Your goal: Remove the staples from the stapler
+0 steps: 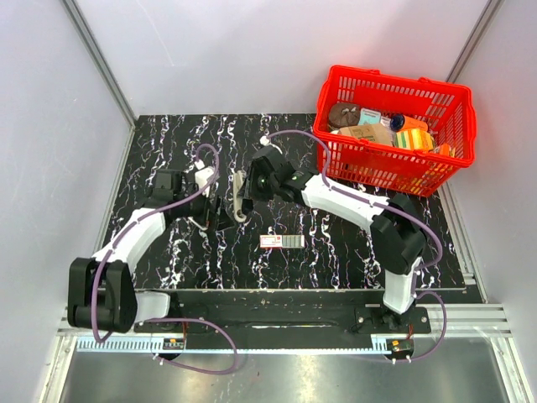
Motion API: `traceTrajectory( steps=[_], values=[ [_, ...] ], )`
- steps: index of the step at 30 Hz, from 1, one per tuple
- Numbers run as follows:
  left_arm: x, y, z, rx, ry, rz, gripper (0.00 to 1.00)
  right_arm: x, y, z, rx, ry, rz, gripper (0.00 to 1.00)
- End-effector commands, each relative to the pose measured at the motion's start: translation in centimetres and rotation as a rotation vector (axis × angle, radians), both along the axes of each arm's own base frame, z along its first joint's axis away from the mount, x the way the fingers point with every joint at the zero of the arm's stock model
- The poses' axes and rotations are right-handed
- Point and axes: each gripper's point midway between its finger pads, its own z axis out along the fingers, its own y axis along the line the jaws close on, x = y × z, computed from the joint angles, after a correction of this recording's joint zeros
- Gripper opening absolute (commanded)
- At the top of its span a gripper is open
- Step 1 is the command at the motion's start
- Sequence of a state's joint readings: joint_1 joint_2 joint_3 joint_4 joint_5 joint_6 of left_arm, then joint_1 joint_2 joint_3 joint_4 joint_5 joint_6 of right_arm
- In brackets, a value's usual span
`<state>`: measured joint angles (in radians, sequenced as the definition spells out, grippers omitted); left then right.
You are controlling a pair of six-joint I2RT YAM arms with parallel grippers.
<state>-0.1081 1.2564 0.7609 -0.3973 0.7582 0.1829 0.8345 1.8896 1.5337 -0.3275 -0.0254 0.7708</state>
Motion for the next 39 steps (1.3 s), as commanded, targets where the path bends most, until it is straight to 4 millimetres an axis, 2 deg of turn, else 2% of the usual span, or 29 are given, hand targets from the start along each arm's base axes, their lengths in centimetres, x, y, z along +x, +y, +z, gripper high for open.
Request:
traceTrajectory(
  steps=[1, 10, 12, 19, 21, 23, 26, 31, 36, 39],
  values=[
    [1.8, -2.0, 2.2, -0.069, -0.094, -0.085, 0.98, 0.3, 1.1, 8.2, 0.239, -0.112, -0.009, 0.00],
    [2.5, -4.0, 1.8, -0.104, -0.068, -0.165, 0.96, -0.3, 0.8, 8.7, 0.287, -0.114, -0.013, 0.00],
    [2.8, -4.2, 1.6, -0.097, -0.069, -0.172, 0.93, -0.4, 0.9, 8.7, 0.303, -0.110, -0.012, 0.00],
    [3.0, -4.3, 1.7, -0.089, -0.100, -0.208, 0.58, -0.3, 1.0, 7.9, 0.320, -0.093, 0.000, 0.00],
    [3.0, -4.2, 1.3, -0.081, -0.091, -0.212, 0.45, -0.2, 0.8, 7.8, 0.330, -0.086, -0.002, 0.00],
    [3.0, -4.2, 1.0, -0.074, -0.088, -0.215, 0.37, -0.2, 0.5, 7.4, 0.332, -0.074, 0.001, 0.00],
    [3.4, -4.0, 0.7, -0.059, -0.094, -0.211, 0.30, -0.3, 0.6, 7.3, 0.348, -0.080, 0.017, 0.00],
    [4.9, -3.4, 0.9, -0.003, -0.138, -0.191, 0.20, -1.0, 0.3, 5.3, 0.332, -0.045, 0.059, 0.00],
    [7.3, -2.0, 0.5, 0.143, -0.247, -0.179, 0.11, -2.2, 0.0, 3.5, 0.291, -0.047, 0.161, 0.00],
    [8.8, -1.2, 0.0, 0.258, -0.305, -0.181, 0.08, -2.6, -1.0, 1.6, 0.231, -0.051, 0.192, 0.00]
  ],
)
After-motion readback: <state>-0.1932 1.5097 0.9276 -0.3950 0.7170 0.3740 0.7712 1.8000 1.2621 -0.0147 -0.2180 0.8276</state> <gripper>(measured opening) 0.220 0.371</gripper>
